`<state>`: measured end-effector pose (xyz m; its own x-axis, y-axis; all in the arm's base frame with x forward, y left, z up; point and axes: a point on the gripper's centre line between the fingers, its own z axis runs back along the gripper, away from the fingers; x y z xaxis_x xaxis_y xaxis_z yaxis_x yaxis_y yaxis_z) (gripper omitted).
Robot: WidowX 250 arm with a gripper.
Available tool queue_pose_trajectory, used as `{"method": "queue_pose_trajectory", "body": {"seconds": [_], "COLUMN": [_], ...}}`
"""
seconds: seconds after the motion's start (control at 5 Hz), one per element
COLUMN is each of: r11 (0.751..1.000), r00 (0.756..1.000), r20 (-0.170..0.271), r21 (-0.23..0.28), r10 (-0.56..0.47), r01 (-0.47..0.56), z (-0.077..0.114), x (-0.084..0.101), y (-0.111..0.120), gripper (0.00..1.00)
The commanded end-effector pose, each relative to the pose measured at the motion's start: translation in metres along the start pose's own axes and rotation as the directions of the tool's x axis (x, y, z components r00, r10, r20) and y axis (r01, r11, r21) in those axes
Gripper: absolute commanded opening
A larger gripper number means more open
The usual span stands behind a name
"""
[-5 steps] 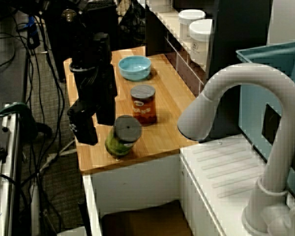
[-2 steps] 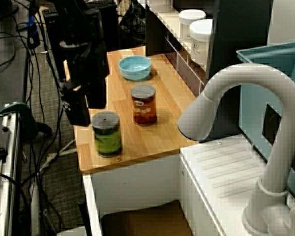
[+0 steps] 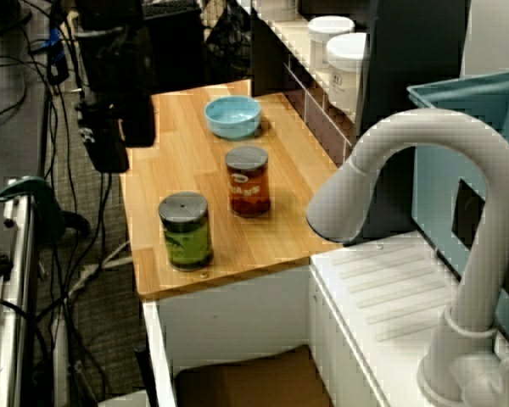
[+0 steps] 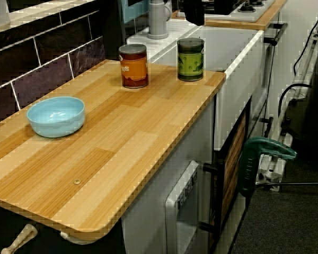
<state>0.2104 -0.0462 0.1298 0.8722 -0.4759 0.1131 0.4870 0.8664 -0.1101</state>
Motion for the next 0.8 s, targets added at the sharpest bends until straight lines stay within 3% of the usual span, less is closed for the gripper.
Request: {"method": "queue_pose_trajectory", "body": {"seconds": [0.0, 0.4, 0.6], "r11": [0.983, 0.967, 0.965], "r00": [0.995, 0.996, 0.995], "r20": [0.011, -0.058, -0.077], "r21": [0.154, 0.243, 0.250], "r10": [-0.103, -0.071, -0.058], "r01": [0.100, 0.083, 0.076], "z": [-0.007, -0.044, -0.055], "x": [-0.017, -0.005, 0.010], "y": [0.028, 0.050, 0.052], "gripper": [1.00, 1.00, 1.00]}}
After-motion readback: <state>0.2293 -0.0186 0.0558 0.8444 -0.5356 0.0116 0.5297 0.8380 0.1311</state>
